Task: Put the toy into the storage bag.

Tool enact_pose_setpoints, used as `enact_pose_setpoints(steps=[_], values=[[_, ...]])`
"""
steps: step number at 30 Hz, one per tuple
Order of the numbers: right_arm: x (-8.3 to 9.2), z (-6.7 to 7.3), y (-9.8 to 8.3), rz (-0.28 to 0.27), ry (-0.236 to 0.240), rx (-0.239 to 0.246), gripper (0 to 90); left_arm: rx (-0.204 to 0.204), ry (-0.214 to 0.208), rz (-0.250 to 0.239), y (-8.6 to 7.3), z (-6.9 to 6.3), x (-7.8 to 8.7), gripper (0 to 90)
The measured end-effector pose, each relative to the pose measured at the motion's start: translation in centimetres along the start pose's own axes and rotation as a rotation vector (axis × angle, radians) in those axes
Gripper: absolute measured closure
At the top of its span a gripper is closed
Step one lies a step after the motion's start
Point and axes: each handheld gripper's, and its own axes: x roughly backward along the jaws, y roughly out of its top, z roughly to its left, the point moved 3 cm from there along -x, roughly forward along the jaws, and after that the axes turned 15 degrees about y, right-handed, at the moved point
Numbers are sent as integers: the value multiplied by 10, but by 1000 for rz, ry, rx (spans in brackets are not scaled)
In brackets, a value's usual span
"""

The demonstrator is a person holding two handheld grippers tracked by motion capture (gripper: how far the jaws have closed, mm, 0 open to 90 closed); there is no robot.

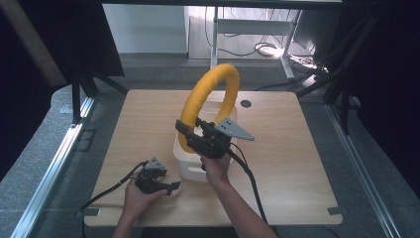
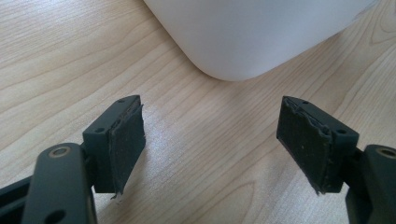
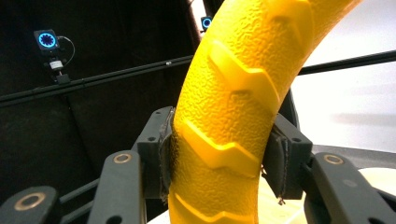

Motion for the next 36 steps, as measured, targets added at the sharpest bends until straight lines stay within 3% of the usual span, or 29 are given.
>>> enact_pose_setpoints(steps=[14,36], values=[[0,3,-14,20,-11,14,495,1,0,-2,0,0,0,238],[0,6,-30,33,-27,-1,492,-7,0,6,0,0,0,237]])
